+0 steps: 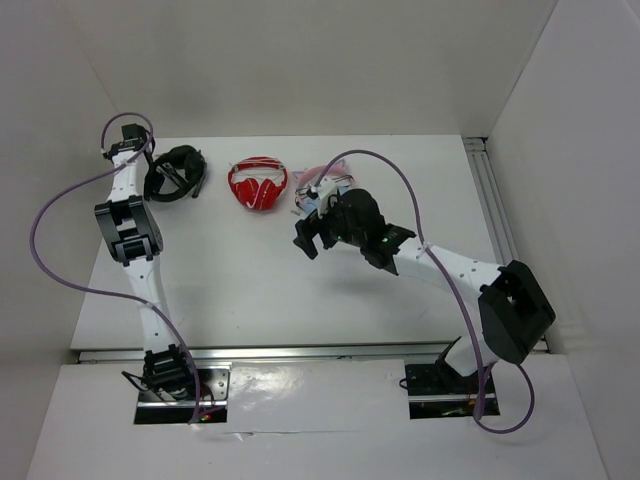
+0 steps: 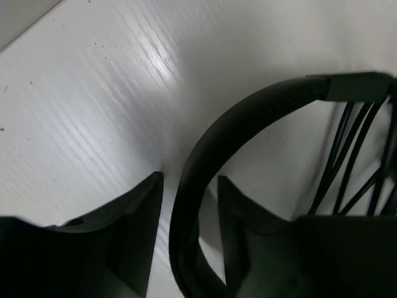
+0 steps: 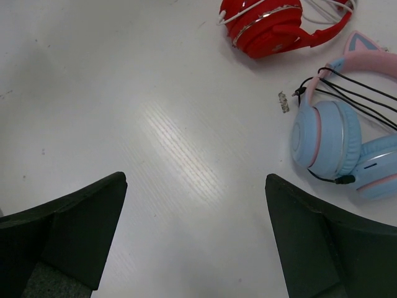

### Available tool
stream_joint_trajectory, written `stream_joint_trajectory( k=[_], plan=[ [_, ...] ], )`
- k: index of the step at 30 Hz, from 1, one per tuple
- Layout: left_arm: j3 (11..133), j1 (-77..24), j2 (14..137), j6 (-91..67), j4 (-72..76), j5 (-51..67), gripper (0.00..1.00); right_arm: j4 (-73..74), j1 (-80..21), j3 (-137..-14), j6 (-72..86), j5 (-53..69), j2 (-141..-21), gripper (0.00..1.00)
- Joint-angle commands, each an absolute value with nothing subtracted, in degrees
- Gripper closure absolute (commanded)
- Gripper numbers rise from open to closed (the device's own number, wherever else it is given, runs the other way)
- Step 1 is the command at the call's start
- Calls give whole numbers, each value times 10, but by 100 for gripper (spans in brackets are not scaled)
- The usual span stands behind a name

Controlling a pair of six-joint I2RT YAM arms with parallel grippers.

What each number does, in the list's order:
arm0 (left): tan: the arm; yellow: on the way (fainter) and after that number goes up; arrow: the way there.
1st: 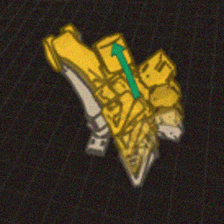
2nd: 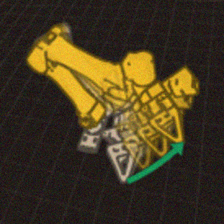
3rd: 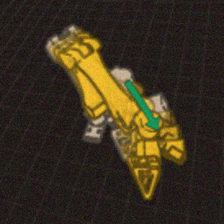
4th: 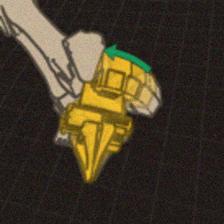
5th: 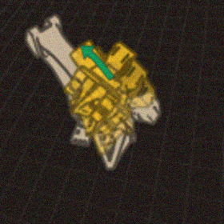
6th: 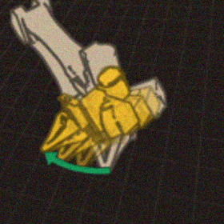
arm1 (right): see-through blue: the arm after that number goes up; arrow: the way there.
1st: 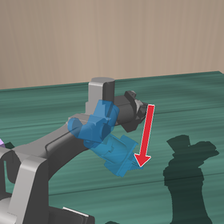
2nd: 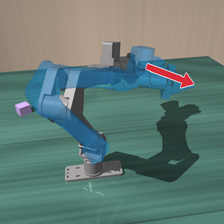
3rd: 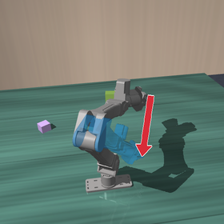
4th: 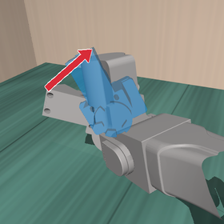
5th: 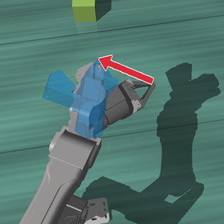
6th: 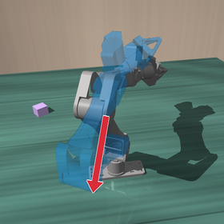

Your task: Wrap the headphones

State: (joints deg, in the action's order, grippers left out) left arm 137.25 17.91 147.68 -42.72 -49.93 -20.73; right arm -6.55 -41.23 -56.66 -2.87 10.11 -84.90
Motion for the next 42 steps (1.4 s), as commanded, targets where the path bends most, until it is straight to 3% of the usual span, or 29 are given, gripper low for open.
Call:
stream_joint_trajectory(
  k=[1,2,7,15,20,22,27,32,37,42],
  plan=[
    [1378,184,1476,-452,-467,-211,44,-96,-425,-561,-42,85,-847,0],
    [1369,178,1464,-458,-467,-211,1,-96,-425,-561,-42,85,-847,0],
    [1274,178,1363,-478,-418,-188,0,-96,-436,-553,-34,91,-835,0],
    [1258,178,1272,-469,-474,-202,0,-70,-463,-535,2,41,-752,0],
    [1234,184,1224,-446,-558,-138,0,55,-520,-582,32,-88,-677,0],
    [1194,178,1159,-440,-566,-113,0,123,-537,-609,66,-178,-637,0],
    [931,44,914,-362,-440,-123,0,270,-548,-651,162,-280,-552,0],
    [862,-105,720,-348,-492,-174,0,467,-554,-714,225,-367,-484,0],
    [704,-179,486,-345,-474,-167,0,574,-554,-765,249,-369,-425,0],
    [684,-185,368,-353,-575,-200,0,630,-548,-766,261,-357,-368,0]
  ],
)
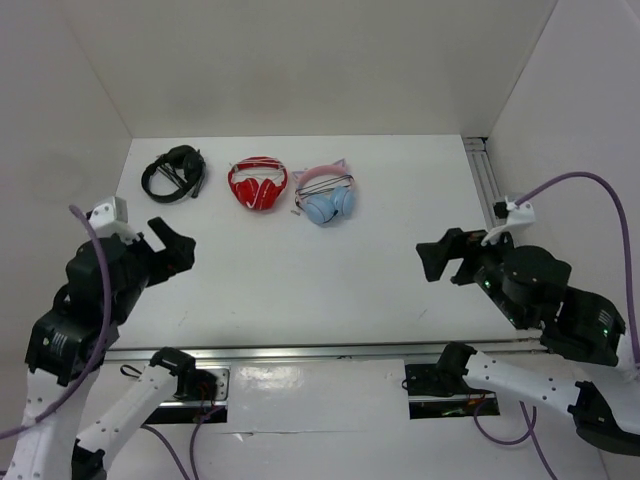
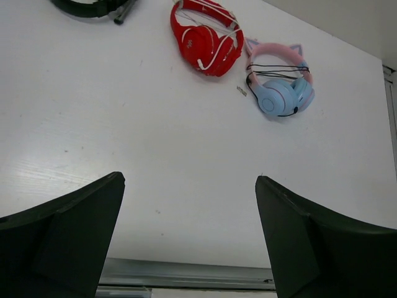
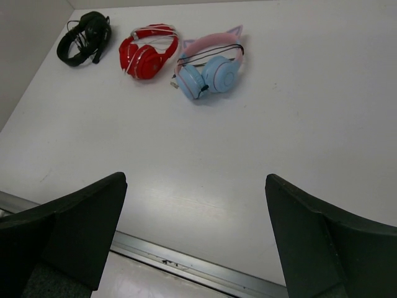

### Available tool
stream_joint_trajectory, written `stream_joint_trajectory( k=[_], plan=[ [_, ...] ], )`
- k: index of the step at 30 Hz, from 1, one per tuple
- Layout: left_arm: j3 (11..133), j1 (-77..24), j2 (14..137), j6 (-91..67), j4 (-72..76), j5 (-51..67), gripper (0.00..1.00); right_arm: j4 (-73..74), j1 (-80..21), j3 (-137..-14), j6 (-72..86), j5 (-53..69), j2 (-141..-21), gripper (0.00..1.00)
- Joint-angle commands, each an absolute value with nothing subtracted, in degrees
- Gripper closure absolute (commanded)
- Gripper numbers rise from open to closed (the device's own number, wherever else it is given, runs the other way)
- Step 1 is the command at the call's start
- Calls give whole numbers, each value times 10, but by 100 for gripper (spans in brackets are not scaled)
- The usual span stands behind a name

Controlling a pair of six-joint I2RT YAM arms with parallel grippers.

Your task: Wrap the headphones

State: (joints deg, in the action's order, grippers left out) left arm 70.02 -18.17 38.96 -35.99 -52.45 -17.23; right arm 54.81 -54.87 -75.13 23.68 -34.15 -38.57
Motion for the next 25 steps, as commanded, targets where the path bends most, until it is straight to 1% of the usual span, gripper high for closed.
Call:
stream_joint_trajectory(
  k=[1,5,7,15,25],
  plan=[
    [675,-185,356,-353,-584,-206,0,630,-543,-755,261,-357,-361,0],
    [636,-185,306,-334,-590,-207,0,635,-543,-734,268,-364,-342,0],
    [635,-185,287,-329,-585,-194,0,635,-543,-734,268,-370,-331,0],
    [635,-201,313,-329,-579,-200,0,634,-526,-729,257,-364,-325,0],
    [635,-227,289,-340,-592,-225,0,622,-521,-718,251,-364,-341,0]
  ],
)
